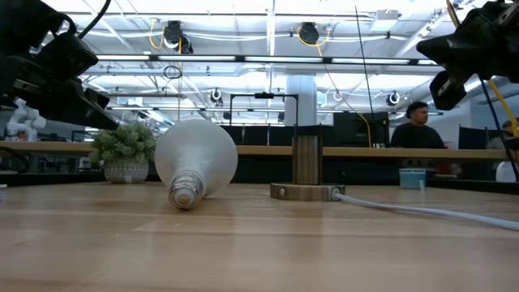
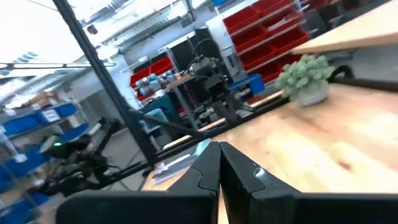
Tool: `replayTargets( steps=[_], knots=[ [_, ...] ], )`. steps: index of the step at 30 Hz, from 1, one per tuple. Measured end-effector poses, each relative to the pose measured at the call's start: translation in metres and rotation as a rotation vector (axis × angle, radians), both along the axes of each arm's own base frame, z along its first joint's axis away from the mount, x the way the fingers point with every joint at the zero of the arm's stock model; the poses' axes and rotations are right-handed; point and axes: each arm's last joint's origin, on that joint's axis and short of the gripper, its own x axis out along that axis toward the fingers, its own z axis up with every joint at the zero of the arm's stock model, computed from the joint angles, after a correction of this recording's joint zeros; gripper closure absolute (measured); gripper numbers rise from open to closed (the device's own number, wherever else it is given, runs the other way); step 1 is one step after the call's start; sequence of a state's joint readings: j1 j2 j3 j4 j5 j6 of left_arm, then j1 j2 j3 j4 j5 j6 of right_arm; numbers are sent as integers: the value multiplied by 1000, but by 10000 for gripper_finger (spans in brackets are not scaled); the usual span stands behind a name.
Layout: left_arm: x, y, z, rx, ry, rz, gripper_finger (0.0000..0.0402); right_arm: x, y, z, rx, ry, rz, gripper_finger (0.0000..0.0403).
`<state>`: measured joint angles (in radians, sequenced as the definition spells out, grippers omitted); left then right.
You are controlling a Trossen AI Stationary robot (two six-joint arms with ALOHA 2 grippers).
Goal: Screw lightbulb
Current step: Insert the lightbulb into the lamp
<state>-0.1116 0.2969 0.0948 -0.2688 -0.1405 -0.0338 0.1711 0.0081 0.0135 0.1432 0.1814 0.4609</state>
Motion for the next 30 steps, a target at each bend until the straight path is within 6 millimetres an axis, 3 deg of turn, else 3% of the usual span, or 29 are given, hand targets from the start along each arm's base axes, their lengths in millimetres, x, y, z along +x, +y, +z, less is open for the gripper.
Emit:
replayTargets(
  steps=[8, 11, 14, 18, 22, 30],
  knots=[
    [0, 0, 0, 0, 1, 0, 383, 11, -4, -20, -77, 267, -205, 403],
    [0, 0, 0, 0, 0, 0, 383, 20, -3, -3, -103, 337, -213, 403],
    [0, 0, 0, 0, 0, 0, 383, 37, 0, 27, -135, 384, -214, 403],
    [0, 0, 0, 0, 0, 0, 383, 72, 9, 61, -162, 549, -165, 403],
    [0, 0, 0, 0, 0, 0, 383, 116, 26, 81, -151, 754, -94, 403],
    [0, 0, 0, 0, 1, 0, 383, 200, 70, 90, 12, 1047, -57, 403]
  ],
)
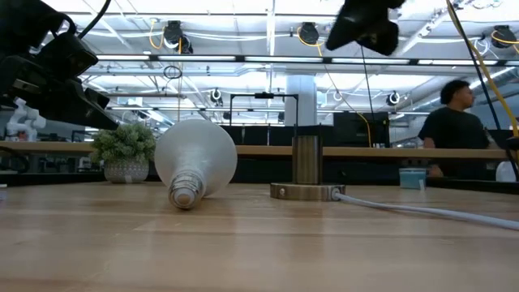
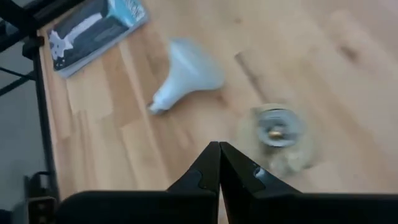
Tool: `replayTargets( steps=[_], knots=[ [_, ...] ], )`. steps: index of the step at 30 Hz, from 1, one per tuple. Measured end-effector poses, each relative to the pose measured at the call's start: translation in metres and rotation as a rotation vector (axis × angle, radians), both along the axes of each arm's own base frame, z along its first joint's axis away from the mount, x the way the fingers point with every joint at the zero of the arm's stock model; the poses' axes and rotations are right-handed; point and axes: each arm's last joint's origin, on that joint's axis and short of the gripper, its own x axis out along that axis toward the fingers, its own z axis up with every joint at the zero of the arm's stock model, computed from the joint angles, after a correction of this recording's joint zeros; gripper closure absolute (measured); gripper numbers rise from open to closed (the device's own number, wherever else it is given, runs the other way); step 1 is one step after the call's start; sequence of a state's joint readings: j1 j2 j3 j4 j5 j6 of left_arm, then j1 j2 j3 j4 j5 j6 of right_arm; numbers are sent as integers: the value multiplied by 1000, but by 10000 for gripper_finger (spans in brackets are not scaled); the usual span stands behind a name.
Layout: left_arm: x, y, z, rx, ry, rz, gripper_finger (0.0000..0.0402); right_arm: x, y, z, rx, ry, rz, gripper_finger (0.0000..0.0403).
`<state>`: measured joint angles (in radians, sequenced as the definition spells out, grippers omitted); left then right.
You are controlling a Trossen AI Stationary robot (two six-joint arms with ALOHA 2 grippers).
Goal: Screw lightbulb
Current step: Insert the lightbulb into the lamp
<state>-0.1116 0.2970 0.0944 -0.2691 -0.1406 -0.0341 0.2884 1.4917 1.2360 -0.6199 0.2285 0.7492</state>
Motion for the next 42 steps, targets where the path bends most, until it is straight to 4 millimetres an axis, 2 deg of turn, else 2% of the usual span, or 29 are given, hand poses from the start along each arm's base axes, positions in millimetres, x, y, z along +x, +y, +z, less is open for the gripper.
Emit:
replayTargets(
  steps=[5, 8, 12, 16, 25, 30, 35, 42],
  knots=[
    [0, 0, 0, 0, 0, -1, 383, 45, 24, -9, 9, 53, -9, 403],
    [0, 0, 0, 0, -1, -1, 383, 63, 29, -19, -12, 91, 0, 403],
    [0, 0, 0, 0, -1, 0, 383, 71, 28, -30, -37, 129, 10, 403],
    [0, 0, 0, 0, 0, 0, 383, 68, 27, -33, -60, 175, 12, 403],
    [0, 0, 0, 0, 0, -1, 383, 51, 27, -33, -220, 283, 28, 403],
    [0, 0, 0, 0, -1, -1, 383, 35, 30, -43, -264, 337, 46, 403],
    [0, 0, 0, 0, -1, 0, 383, -3, 33, -54, -242, 346, 33, 403],
    [1, 0, 2, -74, -25, 35, 383, -58, 21, -69, -106, 177, -125, 403]
  ],
)
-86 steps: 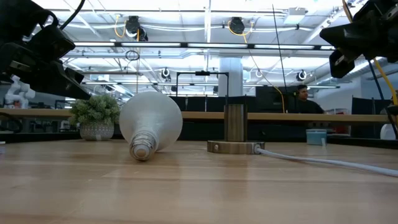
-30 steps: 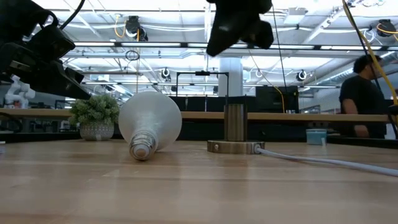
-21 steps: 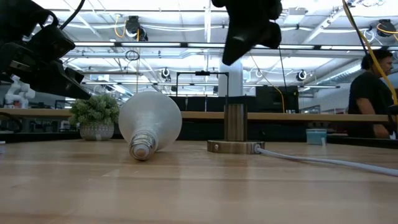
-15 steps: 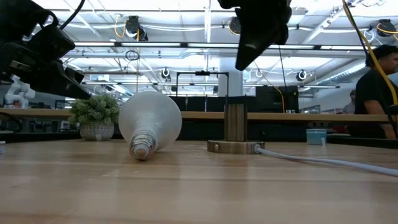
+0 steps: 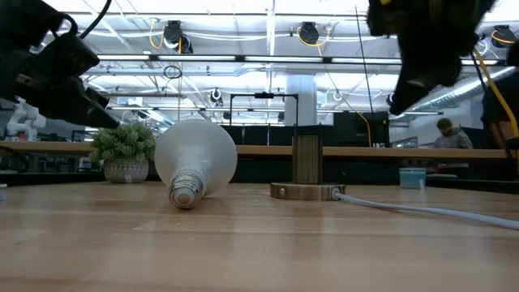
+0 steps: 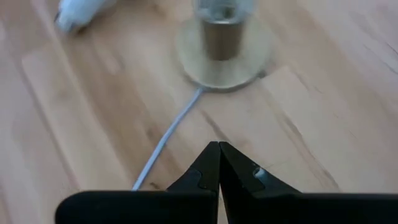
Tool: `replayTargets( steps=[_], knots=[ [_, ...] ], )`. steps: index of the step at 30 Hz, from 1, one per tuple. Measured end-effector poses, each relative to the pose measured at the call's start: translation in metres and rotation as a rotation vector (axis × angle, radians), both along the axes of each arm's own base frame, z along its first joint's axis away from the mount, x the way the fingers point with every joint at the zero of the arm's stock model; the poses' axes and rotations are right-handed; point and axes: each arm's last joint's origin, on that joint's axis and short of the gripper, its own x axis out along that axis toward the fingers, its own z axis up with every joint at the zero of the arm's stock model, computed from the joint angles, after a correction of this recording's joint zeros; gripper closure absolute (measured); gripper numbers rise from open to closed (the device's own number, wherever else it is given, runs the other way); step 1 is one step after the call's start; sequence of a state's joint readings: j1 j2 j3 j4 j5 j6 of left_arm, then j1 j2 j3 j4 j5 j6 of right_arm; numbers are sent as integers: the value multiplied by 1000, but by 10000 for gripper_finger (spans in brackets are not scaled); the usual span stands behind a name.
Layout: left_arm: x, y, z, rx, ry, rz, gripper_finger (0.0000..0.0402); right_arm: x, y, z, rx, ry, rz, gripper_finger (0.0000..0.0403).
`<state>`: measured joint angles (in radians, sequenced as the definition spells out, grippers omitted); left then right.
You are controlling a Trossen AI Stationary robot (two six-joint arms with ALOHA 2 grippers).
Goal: Screw lightbulb
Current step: Insert the lightbulb into the lamp
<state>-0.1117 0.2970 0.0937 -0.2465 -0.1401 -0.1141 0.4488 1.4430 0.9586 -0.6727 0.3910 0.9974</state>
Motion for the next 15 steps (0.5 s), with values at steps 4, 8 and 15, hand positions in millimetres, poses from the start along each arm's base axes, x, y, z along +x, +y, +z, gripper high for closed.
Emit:
replayTargets(
  steps=[4, 8, 15],
  knots=[
    [2, 0, 5, -91, -58, 38, 383, -18, -10, -13, 11, -101, -102, 403],
    [4, 0, 10, -231, -119, 90, 383, -21, -13, -24, 22, -191, -135, 403],
    [5, -1, 11, -402, -141, 156, 383, -9, -7, -23, 46, -302, -78, 403]
  ],
)
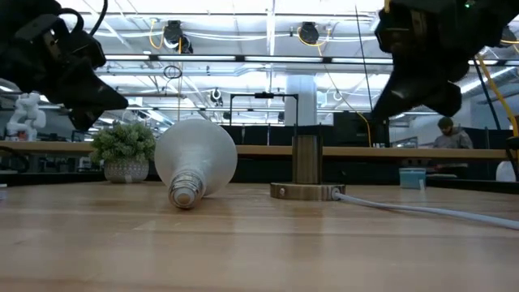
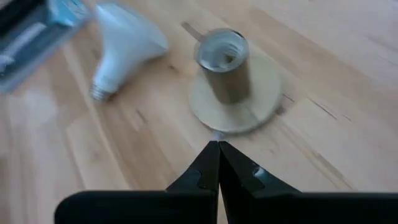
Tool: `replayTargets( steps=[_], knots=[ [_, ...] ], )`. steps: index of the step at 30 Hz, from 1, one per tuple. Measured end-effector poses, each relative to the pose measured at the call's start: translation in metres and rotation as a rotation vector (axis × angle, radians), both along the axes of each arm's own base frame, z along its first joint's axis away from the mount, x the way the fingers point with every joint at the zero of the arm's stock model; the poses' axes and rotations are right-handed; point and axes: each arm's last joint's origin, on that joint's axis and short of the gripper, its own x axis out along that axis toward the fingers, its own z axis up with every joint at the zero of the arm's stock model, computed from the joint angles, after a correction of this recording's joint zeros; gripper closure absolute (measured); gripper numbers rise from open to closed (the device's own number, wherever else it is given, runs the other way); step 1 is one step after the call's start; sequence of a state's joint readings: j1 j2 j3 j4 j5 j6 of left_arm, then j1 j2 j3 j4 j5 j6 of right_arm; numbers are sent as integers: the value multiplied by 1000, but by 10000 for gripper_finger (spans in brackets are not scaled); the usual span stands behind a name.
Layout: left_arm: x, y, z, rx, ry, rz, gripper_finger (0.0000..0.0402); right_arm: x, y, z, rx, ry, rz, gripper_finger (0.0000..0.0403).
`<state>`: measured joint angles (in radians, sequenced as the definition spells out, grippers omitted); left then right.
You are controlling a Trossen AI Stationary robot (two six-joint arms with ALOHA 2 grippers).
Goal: Screw lightbulb
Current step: Insert the lightbulb into the lamp
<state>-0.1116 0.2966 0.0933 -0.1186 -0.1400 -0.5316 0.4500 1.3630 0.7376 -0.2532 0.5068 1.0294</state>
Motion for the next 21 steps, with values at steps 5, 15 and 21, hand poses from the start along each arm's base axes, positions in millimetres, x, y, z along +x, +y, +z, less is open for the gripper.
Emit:
replayTargets(
  steps=[5, 15, 21],
  knots=[
    [0, 0, 0, -6, -5, 13, 383, 5, 1, 4, -61, -72, 3, 403],
    [21, -17, 51, -4, -13, -76, 383, 5, 1, 4, -121, -48, 60, 403],
    [71, -53, 72, 36, 219, 2, 384, 4, 1, 3, -164, -19, 98, 403]
  ],
)
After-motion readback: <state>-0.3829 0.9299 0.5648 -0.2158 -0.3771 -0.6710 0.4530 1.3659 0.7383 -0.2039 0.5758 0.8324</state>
